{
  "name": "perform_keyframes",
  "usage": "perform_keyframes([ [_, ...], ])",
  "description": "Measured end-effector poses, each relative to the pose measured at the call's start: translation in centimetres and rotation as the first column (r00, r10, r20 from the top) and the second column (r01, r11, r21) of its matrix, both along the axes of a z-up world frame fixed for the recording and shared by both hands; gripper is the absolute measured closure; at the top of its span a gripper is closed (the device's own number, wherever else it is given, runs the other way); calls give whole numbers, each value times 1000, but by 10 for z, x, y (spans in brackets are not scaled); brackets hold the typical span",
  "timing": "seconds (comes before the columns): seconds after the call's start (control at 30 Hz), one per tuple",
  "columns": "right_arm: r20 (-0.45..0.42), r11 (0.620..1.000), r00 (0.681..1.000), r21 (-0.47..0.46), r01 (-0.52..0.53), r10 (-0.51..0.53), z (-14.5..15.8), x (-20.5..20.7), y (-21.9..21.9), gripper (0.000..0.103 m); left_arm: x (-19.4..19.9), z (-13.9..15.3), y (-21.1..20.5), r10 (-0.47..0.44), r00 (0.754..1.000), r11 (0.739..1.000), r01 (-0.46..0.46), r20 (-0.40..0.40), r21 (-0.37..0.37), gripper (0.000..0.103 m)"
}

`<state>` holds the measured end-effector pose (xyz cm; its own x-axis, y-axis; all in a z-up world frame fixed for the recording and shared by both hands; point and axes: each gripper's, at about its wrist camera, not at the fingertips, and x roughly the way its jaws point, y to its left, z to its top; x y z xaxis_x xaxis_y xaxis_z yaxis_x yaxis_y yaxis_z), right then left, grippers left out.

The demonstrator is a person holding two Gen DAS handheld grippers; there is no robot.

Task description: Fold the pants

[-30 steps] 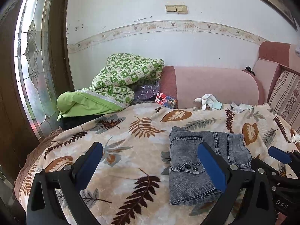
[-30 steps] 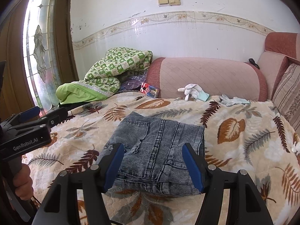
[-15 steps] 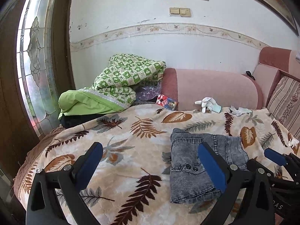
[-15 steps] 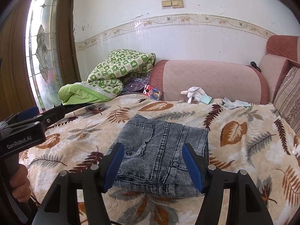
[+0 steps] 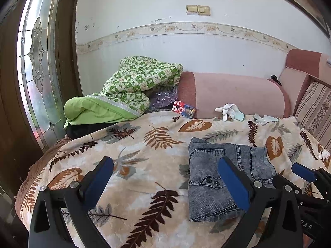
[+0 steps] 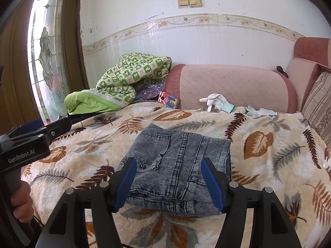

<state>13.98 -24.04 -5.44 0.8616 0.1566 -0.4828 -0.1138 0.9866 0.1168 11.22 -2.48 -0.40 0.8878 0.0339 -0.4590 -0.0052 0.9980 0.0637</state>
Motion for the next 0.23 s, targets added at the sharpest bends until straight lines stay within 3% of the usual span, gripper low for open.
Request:
perform_keyframes([
  [0.23, -10, 1000, 1000, 0, -6, 6, -4, 3, -1, 35, 3, -4, 0, -8, 1000, 1000, 8, -5, -13, 2],
])
